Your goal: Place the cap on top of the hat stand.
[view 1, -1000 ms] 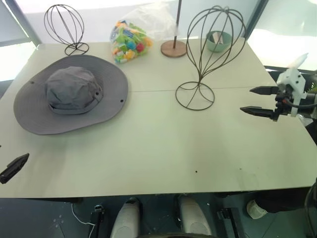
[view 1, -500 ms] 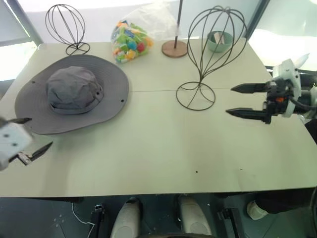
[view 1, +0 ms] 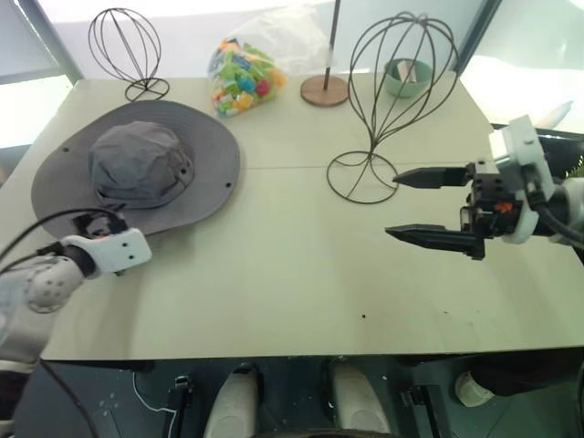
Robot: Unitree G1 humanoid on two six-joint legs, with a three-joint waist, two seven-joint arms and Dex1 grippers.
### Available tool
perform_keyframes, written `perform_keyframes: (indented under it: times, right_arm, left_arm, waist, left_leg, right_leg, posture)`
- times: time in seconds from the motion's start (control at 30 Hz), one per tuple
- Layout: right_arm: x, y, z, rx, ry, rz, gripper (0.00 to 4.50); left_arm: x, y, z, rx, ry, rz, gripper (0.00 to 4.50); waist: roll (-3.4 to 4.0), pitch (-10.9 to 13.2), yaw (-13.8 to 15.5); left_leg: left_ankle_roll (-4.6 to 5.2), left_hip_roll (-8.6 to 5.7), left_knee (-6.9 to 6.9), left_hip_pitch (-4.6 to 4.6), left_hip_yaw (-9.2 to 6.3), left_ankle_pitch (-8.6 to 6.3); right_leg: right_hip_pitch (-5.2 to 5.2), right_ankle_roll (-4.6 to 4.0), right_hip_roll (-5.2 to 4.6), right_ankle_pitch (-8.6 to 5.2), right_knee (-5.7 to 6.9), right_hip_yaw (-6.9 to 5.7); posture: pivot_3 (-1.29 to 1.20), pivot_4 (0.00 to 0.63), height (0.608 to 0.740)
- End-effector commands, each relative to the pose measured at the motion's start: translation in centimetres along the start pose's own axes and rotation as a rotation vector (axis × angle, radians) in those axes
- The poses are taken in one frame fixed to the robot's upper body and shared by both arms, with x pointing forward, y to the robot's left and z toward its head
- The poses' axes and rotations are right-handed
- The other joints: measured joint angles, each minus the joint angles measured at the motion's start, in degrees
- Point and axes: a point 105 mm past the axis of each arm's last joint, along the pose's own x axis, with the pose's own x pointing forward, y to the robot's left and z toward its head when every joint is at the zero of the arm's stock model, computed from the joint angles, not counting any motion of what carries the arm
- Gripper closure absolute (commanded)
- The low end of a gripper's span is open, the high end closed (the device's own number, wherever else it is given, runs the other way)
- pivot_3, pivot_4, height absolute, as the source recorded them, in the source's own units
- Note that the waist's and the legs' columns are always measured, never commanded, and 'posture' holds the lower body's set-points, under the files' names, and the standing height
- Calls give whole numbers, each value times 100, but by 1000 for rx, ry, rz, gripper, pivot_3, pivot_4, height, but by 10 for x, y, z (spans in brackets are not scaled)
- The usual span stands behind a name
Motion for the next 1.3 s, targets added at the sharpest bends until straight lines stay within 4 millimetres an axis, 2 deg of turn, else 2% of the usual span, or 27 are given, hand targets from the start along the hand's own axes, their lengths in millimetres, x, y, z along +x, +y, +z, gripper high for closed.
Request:
perform_keyframes:
  times: [0.03, 0.27, 0.3, 0.37, 0.4, 0.6, 0.7, 0.9, 1.03, 1.13, 1.2, 1.3]
  right_arm:
    - [-4, 3, 20, -61, -37, -20, 49]
    - [-3, 4, 28, -75, -46, -30, 49]
    - [-4, 4, 29, -73, -51, -32, 12]
    - [-4, 3, 30, -67, -56, -38, 0]
    - [-5, 2, 30, -62, -56, -43, 0]
    - [-7, 2, 33, -33, -70, -44, 0]
    - [-7, 0, 35, -57, -71, -63, 0]
    - [-12, -7, 34, -82, -60, -101, 0]
    - [-18, -9, 35, -83, -66, -122, 0]
    - [-20, -10, 34, -82, -67, -133, 0]
    - [-21, -10, 32, -78, -70, -143, 0]
    - [-21, -11, 30, -71, -76, -155, 0]
  left_arm:
    - [11, 10, 0, 31, 6, 45, 0]
    - [33, 12, 2, 35, 12, 75, 0]
    - [33, 13, 3, 27, 8, 79, 259]
    - [34, 14, 3, 20, 5, 83, 871]
    - [35, 14, 3, 19, 4, 84, 1329]
    - [35, 21, 2, 13, 2, 100, 4418]
    - [37, 23, 10, -22, -28, 90, 4467]
    - [34, 58, 49, -151, -155, 108, 4467]
    - [15, 105, 91, -308, -324, 115, 4467]
    - [3, 132, 114, -383, -414, 103, 4467]
    - [-5, 161, 135, -477, -502, 104, 4467]
    - [-11, 204, 181, -577, -667, 111, 4467]
  waist:
    - [1, 0, 3]
    - [2, -2, 67]
    - [2, -2, 83]
    - [2, -2, 95]
    - [2, -2, 103]
    - [1, -3, 120]
    - [1, -3, 122]
    - [0, -3, 144]
    - [-3, -1, 140]
    - [-4, -1, 122]
    - [-6, 1, 117]
    - [-22, 10, 135]
  left_leg:
    - [0, 0, 0, 2, 0, 0]
    - [1, -1, 6, 2, -3, 0]
    - [1, -1, 7, 2, -3, 0]
    - [1, -1, 9, 3, -3, 0]
    - [1, -1, 9, 3, -3, 0]
    - [1, 0, 10, 1, -3, 0]
    - [1, -1, 11, 1, -3, 0]
    - [1, -2, 15, -4, -5, 0]
    - [1, -1, 16, -6, -7, 0]
    - [1, -2, 16, -5, -6, 0]
    - [1, -2, 15, -4, -7, 0]
    - [1, -2, 27, -7, -12, 1]
  right_leg:
    - [1, 0, 0, 0, 1, 0]
    - [2, 3, 0, 1, 7, -1]
    - [2, 3, 0, 2, 7, -1]
    - [1, 3, 0, 2, 10, 0]
    - [2, 3, 0, 2, 10, 0]
    - [2, 3, 0, 2, 10, -1]
    - [2, 3, 0, 2, 10, -1]
    - [2, 4, -1, 2, 11, -3]
    - [2, 5, 0, 3, 11, -5]
    - [2, 6, 0, 3, 10, -5]
    - [2, 6, 2, 3, 11, -5]
    - [2, 7, 4, 3, 24, -9]
  posture:
    - [0, 150, 740]
    - [0, 150, 740]
    - [0, 150, 740]
    - [0, 150, 740]
    - [0, 150, 740]
    - [0, 150, 740]
    - [0, 150, 740]
    - [0, 150, 740]
    - [0, 150, 740]
    - [0, 150, 740]
    - [0, 150, 740]
    - [0, 150, 740]
